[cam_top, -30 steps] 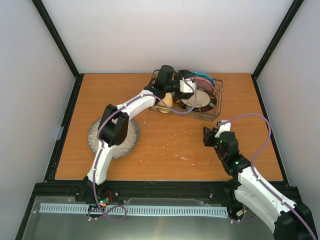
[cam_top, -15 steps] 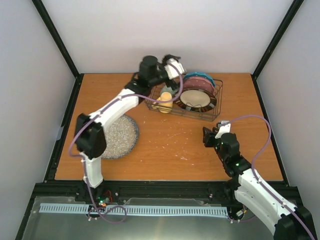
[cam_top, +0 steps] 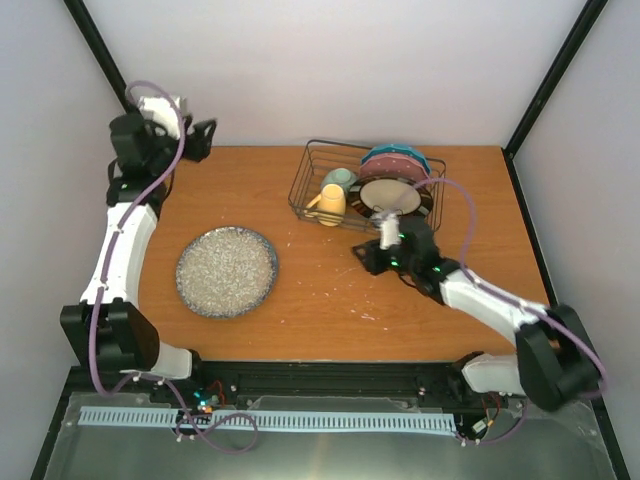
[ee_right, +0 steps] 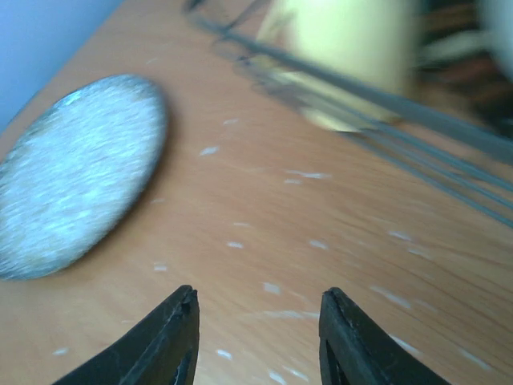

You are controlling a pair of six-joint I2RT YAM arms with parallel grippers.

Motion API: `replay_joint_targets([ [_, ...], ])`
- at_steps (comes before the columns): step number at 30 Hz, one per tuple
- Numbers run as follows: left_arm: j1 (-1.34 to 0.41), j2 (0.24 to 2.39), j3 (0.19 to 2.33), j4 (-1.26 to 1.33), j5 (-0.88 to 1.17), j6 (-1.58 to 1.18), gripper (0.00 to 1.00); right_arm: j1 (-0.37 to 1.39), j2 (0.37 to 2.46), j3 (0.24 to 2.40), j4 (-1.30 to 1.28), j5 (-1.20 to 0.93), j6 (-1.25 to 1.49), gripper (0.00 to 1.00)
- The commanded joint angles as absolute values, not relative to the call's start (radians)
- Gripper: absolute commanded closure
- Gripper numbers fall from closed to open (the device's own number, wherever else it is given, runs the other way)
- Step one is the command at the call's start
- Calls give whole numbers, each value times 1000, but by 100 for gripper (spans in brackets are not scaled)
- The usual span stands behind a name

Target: Load the mixed dishes into the dish rack

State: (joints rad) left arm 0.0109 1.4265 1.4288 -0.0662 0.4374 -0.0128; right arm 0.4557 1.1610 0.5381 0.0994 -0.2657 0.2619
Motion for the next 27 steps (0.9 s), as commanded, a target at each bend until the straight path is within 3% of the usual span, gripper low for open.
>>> replay_joint_targets([
  [1,155,1408,1324,-327,596,-89,44,636,1445,823,-150,-486,110,58],
  [6,295,1450,1243,-456,682,-15,37,744,1726,1093,-354,-637,75,57],
  [10,400,1559,1199,-536,837,47,39,789,1845,1207,-447,-666,64,57],
  [13,410,1646,1203,-637,807,137,40,803,1893,1253,-489,-653,67,57],
  [14,410,1670,1203,-664,801,168,30,804,1902,1265,-491,-648,75,57],
  [15,411,1692,1201,-690,794,195,5,804,1912,1271,-492,-646,86,57],
  [16,411,1707,1196,-710,787,219,1,804,1921,1284,-492,-646,97,57],
  [27,426,1716,1134,-756,642,382,0,804,2077,1428,-426,-677,249,57],
])
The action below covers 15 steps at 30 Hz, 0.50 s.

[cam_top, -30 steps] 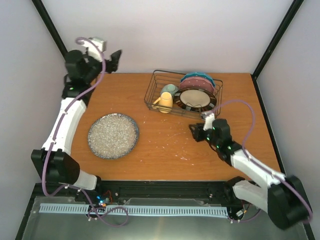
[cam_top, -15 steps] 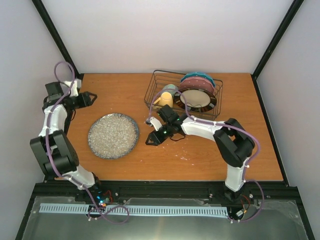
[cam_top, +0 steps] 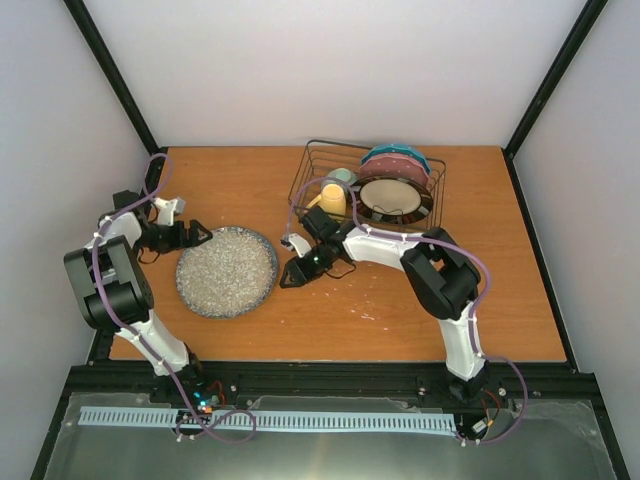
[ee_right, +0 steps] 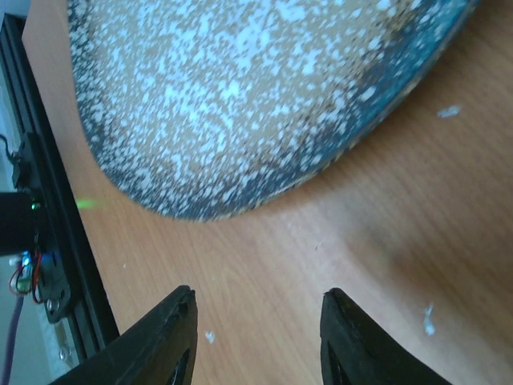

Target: Load the mixed dishes into the dish rack

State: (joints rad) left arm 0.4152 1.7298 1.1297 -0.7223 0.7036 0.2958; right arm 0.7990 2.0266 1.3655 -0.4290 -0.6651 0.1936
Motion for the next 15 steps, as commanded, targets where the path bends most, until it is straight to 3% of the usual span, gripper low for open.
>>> replay_joint_targets([
  [1,435,1715,1132,-754,628,384,0,804,2088,1443,-435,-665,250,56],
  [15,514,1769,1115,-746,606,409,5,799,2211,1455,-325,-675,348,56],
])
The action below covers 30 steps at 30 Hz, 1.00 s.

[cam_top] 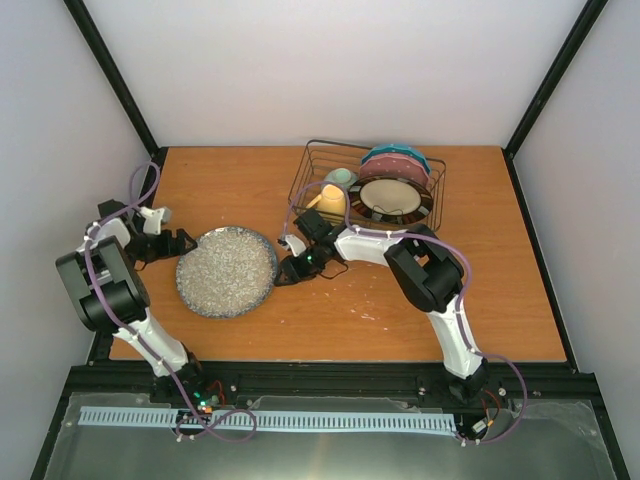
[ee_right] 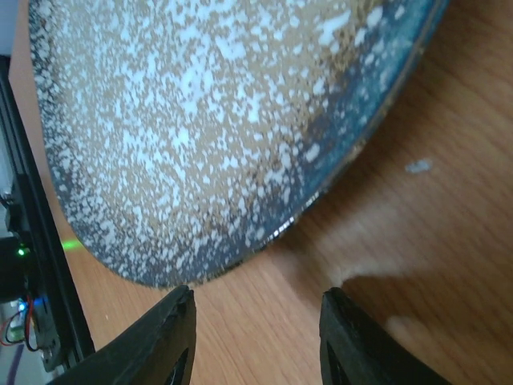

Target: Load the mixed dishes into the dish rack

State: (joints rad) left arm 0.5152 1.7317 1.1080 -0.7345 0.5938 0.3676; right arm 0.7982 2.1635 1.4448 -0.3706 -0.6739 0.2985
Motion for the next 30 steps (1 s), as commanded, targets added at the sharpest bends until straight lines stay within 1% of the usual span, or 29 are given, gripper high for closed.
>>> replay_joint_targets([
  [1,514,1776,1115,-748,619,413,6,798,2214,1458,-312,-682,360,56],
  [4,514,1787,1104,-738,644,428,9,793,2231,1487,-317,-685,372,55],
  [11,513,1836,1080,-704,591,413,10,792,2254,1534,-339,-667,376,55],
  [13,514,1845,1075,-690,604,412,10,792,2254,1538,-342,-660,375,55],
  [14,513,1852,1071,-684,614,413,11,792,2256,1546,-345,-657,373,55],
  [15,513,1860,1064,-680,624,413,14,792,2259,1551,-349,-654,373,55],
  [16,512,1872,1061,-679,637,415,19,792,2262,1554,-350,-654,376,55],
  [18,507,1894,1061,-678,668,421,33,792,2267,1565,-350,-654,379,55],
  [21,483,1919,1062,-681,679,427,58,792,2276,1582,-353,-652,383,55],
  [25,456,1934,1053,-677,704,437,70,792,2285,1594,-353,-647,388,55],
  [27,446,1943,1043,-675,722,442,83,791,2288,1597,-351,-648,390,55],
  [28,443,1948,1040,-672,732,443,86,791,2290,1598,-351,-650,390,55],
  [29,439,1951,1035,-667,740,442,94,792,2290,1598,-350,-652,390,55],
  [30,435,1955,1028,-662,748,443,99,792,2290,1597,-349,-651,391,56],
])
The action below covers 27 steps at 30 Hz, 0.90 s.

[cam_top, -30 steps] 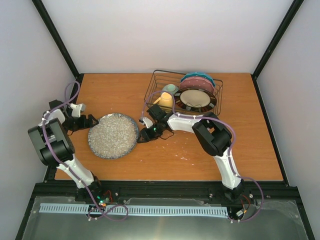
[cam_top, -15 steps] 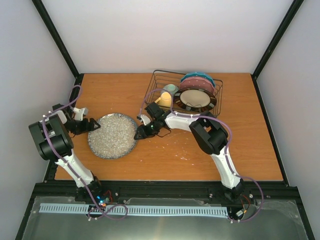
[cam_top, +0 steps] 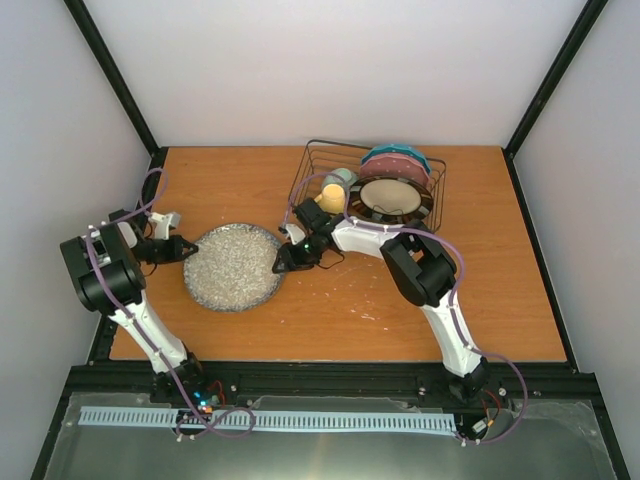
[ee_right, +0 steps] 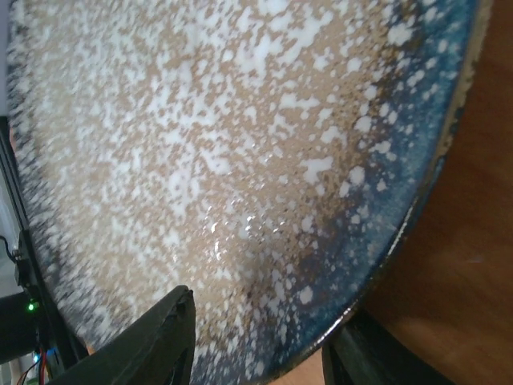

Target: Load the mixed dishes into the dish rack

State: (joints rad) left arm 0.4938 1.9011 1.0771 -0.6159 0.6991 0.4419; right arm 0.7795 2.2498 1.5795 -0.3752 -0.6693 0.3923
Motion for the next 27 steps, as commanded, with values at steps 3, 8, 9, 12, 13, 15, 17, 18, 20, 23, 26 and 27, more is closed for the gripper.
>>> replay_joint_targets([
  [3,422,1958,1012,-648,788,452,99,792,2291,1592,-341,-658,394,56],
  [8,394,1938,1004,-632,821,464,99,792,2293,1575,-299,-684,412,59],
  [9,392,1933,1003,-631,831,470,99,792,2293,1573,-291,-690,417,60],
  [12,384,1912,999,-621,860,472,99,792,2293,1559,-258,-718,431,71],
  [13,380,1905,997,-618,861,471,99,792,2292,1556,-248,-725,436,75],
  [15,372,1894,994,-615,864,473,99,792,2289,1547,-227,-741,441,88],
  [17,363,1883,991,-608,875,470,99,792,2282,1541,-221,-747,440,95],
  [18,359,1882,991,-607,875,469,99,791,2277,1539,-217,-751,437,97],
  [20,352,1876,989,-603,879,471,99,792,2256,1515,-197,-749,435,97],
  [23,347,1871,989,-598,888,467,99,792,2215,1477,-163,-744,441,97],
  [26,347,1873,994,-604,924,478,96,789,2164,1442,-132,-746,446,97],
  [27,346,1873,995,-605,937,482,94,787,2149,1434,-125,-744,448,97],
])
